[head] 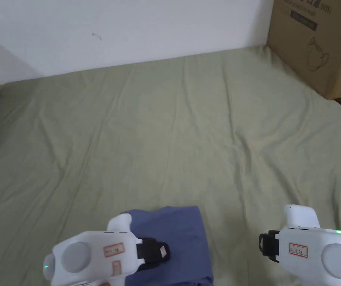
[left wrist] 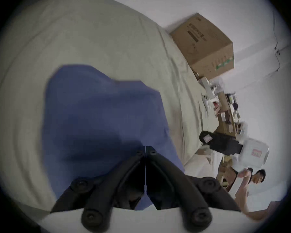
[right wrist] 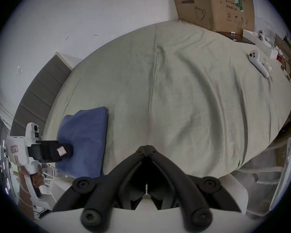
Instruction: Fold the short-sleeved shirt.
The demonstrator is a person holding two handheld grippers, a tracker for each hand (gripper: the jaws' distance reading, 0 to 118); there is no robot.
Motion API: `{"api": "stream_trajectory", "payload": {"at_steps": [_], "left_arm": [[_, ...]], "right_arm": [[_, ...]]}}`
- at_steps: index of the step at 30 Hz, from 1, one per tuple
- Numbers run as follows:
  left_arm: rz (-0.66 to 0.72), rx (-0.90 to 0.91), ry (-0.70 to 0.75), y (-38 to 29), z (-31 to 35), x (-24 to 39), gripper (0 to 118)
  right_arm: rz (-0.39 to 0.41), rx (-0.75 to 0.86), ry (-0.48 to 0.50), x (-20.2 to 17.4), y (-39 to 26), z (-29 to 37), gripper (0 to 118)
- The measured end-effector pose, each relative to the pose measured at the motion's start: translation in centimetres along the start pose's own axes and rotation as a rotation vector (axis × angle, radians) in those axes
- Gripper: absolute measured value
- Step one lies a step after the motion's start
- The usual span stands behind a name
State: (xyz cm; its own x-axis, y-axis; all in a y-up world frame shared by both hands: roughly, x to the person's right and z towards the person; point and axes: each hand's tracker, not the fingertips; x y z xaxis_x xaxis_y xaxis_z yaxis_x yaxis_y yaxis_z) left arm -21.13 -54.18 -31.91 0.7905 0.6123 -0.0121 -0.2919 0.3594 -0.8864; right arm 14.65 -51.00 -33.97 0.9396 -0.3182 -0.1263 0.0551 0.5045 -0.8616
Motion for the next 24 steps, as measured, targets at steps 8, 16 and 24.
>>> {"api": "stream_trajectory", "payload": {"at_steps": [8,16,24], "left_arm": [[-0.154,-0.089,-0.022,-0.6,-5.5,5.5,0],[-0.142,-0.016,-0.154,-0.2,-1.7,6.2,0],[0.076,0.207,-0.12,0.4,8.6,-3.9,0]], "right_arm": [[-0.005,-0.006,0.005,0.0,-0.2,0.5,0],[0.038,0.002,0.024,-1.4,0.8,1.4,0],[0.223,-0.011,0.158,-9.1,2.7,0.3,0]]}}
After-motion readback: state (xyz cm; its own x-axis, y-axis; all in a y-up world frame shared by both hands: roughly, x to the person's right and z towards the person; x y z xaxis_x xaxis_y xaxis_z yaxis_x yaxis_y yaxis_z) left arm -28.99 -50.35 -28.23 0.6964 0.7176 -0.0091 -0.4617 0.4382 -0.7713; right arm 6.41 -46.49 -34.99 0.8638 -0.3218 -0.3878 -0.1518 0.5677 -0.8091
